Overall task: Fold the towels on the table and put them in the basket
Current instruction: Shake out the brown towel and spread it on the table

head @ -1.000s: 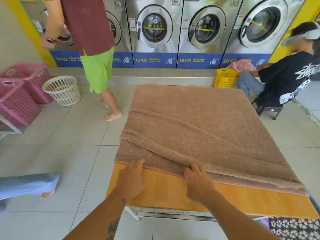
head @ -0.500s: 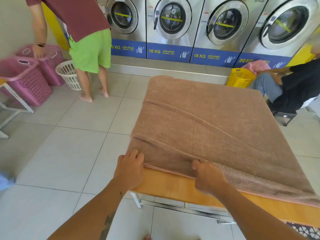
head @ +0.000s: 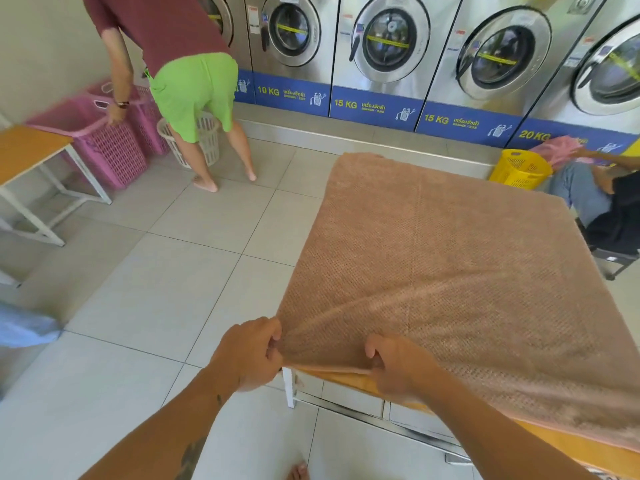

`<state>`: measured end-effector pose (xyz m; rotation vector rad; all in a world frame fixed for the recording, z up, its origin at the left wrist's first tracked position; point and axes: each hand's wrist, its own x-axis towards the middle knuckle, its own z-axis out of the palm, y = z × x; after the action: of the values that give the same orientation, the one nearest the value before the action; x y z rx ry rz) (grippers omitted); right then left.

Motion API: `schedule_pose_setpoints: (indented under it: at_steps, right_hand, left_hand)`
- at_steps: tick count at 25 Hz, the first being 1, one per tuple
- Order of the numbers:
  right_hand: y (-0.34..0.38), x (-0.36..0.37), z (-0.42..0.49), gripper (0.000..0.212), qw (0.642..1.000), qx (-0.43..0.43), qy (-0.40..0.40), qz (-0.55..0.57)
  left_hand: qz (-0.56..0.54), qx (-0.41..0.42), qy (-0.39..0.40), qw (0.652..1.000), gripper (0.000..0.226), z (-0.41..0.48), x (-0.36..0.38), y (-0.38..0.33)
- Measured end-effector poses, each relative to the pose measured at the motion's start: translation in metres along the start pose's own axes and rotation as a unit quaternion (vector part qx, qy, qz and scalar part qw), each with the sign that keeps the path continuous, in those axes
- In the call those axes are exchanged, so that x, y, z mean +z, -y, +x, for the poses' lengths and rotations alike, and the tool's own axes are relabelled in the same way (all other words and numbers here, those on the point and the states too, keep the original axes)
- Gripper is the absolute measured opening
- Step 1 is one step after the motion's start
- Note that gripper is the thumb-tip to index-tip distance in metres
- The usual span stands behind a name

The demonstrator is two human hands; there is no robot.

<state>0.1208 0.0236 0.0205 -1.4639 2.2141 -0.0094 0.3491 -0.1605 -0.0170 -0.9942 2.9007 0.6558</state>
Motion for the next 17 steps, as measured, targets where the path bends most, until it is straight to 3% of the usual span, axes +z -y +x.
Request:
schedule_pose_setpoints:
  at_steps: [4, 7, 10, 14, 17]
  right_hand:
    - [-0.005, 0.004, -0.003, 0.026, 0.999, 0.011, 0.034, -0.017]
    - [-0.011, 0.008, -0.003, 0.027, 0.999, 0.036, 0.006, 0.001]
    - [-0.017, 0.014, -0.002, 0.027, 0.998, 0.058, -0.014, 0.007]
    - [-0.014, 0.019, -0.004, 0.022, 0.996, 0.065, -0.055, -0.015]
    - [-0.024, 0.014, -0.01, 0.018, 0.995, 0.071, -0.054, 0.042]
  left_hand:
    - [-0.026, 0.001, -0.013, 1.0, 0.029, 0.005, 0.006, 0.004]
    - [-0.065, -0.037, 0.015, 0.997, 0.036, 0.012, 0.008, -0.005]
    - [-0.12, -0.085, 0.063, 0.987, 0.027, 0.019, 0.004, -0.01]
    - [-0.035, -0.105, 0.079, 0.991, 0.01, 0.022, -0.007, -0.009]
    - [0.032, -0.084, 0.025, 0.996, 0.013, 0.02, -0.007, -0.019]
